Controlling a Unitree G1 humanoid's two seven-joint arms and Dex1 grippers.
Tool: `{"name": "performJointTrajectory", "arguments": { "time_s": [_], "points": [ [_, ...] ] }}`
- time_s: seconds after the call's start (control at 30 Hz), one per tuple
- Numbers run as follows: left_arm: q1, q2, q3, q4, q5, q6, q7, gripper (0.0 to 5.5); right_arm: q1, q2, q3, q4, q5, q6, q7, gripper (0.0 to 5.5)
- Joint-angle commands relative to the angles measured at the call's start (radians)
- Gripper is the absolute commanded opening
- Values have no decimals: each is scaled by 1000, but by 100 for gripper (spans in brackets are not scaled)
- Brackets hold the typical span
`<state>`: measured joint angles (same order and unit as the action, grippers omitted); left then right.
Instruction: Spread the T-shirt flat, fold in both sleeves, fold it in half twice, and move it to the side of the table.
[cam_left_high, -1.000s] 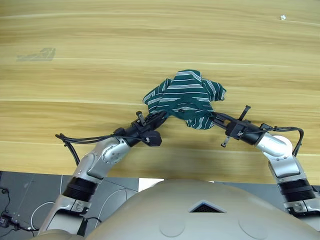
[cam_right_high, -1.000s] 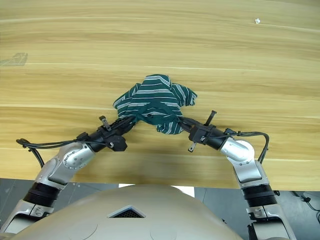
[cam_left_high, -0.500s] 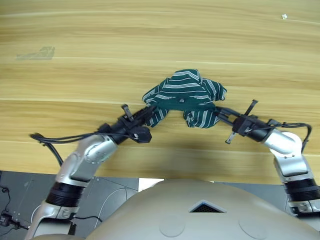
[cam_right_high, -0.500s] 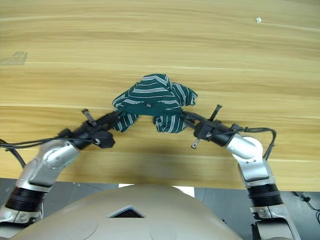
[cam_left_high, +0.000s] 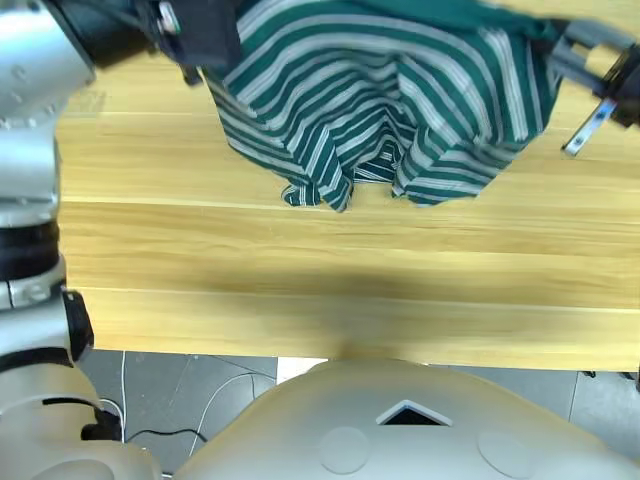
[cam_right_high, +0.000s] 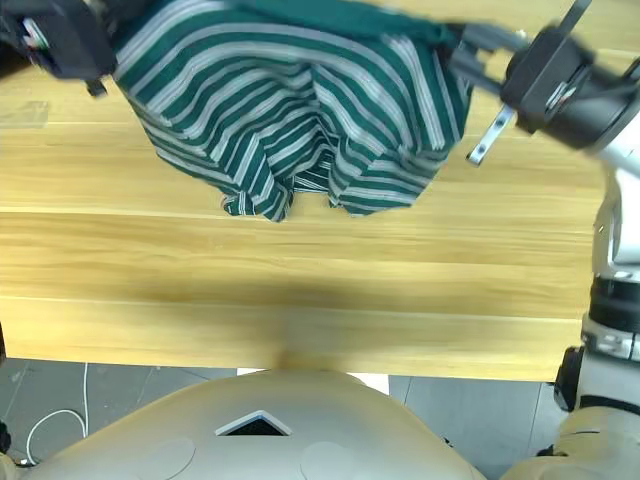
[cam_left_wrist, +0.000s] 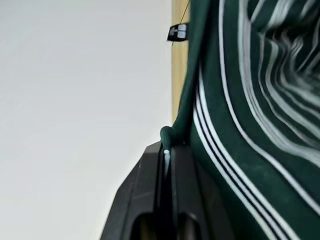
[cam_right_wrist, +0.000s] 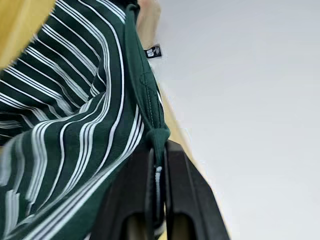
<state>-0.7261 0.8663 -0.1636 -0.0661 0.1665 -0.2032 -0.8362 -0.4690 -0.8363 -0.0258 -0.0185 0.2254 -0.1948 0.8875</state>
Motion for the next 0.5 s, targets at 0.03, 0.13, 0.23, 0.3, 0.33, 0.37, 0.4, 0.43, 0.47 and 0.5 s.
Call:
{"name": "performJointTrajectory", "arguments": {
  "time_s": [0.03, 0.13, 0.23, 0.3, 0.33, 0.37, 0.4, 0.43, 0.47, 0.5],
  "points": [
    [-343, -98, -112, 483, 231, -54, 145, 1, -402, 73, 57, 429, -133, -48, -43, 6],
    [-644, -195, -249, 939, 428, -58, 363, 1, -729, 116, 150, 873, -348, -131, -265, 5],
    [-833, -225, -359, 1189, 560, -19, 540, 1, -914, 141, 226, 1084, -479, -134, -448, 5],
    [-909, -241, -381, 1272, 577, 11, 607, 1, -982, 146, 297, 1164, -571, -135, -545, 5],
    [-932, -246, -389, 1301, 581, 16, 629, 1, -1006, 151, 324, 1196, -607, -135, -584, 5],
    [-950, -246, -412, 1328, 603, 14, 655, 1, -1032, 156, 351, 1225, -644, -133, -626, 5],
    [-963, -247, -427, 1355, 617, 16, 683, 1, -1055, 163, 364, 1254, -668, -133, -659, 5],
    [-970, -248, -435, 1376, 627, 15, 711, 1, -1074, 167, 376, 1277, -690, -139, -692, 5],
    [-974, -250, -437, 1392, 632, 11, 730, 1, -1086, 168, 384, 1295, -708, -149, -709, 5],
    [-968, -251, -439, 1402, 633, 0, 738, 1, -1087, 167, 388, 1307, -719, -164, -718, 4]
  ]
}}
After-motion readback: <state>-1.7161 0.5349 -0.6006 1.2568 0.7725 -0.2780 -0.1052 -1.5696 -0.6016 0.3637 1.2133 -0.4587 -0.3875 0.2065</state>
